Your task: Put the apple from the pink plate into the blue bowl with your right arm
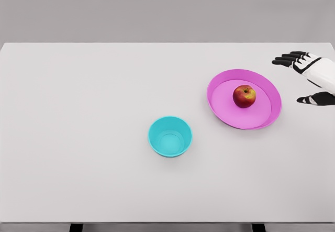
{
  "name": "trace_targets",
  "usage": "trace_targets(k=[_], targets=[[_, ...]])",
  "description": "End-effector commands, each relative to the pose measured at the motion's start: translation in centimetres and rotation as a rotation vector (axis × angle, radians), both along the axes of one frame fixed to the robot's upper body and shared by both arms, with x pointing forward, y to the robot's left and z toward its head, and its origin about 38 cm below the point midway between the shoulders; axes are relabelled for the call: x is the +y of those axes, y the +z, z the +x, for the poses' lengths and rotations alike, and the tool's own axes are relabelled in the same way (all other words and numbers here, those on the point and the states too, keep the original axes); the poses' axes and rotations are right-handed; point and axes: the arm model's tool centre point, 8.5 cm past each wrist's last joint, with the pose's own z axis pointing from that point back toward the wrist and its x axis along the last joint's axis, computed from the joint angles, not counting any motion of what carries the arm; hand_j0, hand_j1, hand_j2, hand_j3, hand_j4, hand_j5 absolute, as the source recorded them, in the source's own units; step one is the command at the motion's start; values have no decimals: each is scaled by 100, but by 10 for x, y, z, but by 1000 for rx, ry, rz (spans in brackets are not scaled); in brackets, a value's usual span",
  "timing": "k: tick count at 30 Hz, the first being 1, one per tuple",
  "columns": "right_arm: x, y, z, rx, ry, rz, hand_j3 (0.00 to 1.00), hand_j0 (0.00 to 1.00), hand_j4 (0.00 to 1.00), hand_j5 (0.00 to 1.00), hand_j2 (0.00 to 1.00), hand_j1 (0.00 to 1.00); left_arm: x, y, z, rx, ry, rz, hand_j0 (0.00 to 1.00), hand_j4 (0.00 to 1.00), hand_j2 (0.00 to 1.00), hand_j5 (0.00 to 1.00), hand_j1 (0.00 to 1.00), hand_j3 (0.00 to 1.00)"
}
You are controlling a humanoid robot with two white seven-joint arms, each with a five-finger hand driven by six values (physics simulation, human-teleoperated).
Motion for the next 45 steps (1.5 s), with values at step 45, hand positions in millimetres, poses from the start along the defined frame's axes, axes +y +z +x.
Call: trace_targets(k=[45], targets=[[75, -54, 99, 384, 142, -250, 100, 100, 100, 100, 100, 100, 0, 0, 0, 0, 0, 1, 100, 100, 100, 100, 100, 100]])
